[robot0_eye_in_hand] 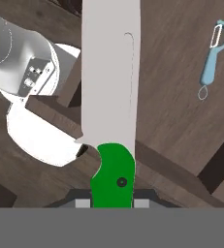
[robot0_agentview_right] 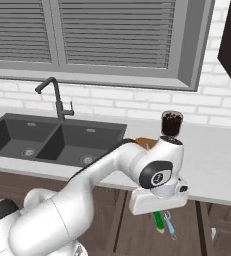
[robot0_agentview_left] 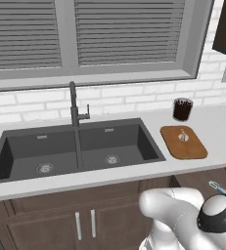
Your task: Place the appropriate cutting tool for cutting the garlic skin on the cutting board.
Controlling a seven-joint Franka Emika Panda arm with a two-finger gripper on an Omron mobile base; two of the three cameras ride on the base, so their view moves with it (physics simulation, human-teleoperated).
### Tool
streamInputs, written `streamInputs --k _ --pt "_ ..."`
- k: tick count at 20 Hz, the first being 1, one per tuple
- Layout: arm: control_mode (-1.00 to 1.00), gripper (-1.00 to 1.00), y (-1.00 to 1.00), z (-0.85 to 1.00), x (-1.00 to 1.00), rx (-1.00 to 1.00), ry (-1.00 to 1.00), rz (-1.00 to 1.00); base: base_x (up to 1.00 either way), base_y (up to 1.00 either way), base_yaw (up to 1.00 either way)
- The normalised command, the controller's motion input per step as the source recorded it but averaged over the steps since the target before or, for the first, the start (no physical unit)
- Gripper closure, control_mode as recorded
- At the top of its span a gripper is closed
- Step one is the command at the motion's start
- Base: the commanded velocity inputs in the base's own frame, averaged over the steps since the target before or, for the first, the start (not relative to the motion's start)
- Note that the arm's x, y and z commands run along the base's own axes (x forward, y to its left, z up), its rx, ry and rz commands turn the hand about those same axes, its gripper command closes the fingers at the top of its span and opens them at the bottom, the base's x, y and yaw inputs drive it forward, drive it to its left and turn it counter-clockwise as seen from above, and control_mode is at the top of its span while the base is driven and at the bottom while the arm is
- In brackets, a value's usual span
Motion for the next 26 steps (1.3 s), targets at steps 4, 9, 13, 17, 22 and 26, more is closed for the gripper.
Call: streamInputs --k 4,9,13,17,22,26 --pt "-1.0 1.0 -0.02 0.79 0.79 0.08 0.0 0.0 0.0 0.0 0.0" --pt "-1.0 1.0 -0.07 0.43 1.0 0.1 0.0 0.0 0.0 0.0 0.0" --pt "-1.0 1.0 -0.1 -0.07 1.0 0.11 0.01 0.04 0.0 0.0 0.0" --pt "-1.0 1.0 -0.03 -0.37 1.0 0.04 0.0 0.06 0.0 0.0 0.0" --pt "-1.0 1.0 0.0 -0.52 1.0 0.0 0.0 0.06 0.0 0.0 0.0" --pt "-1.0 1.0 0.0 -0.51 0.93 0.0 0.0 0.05 0.0 0.0 0.0"
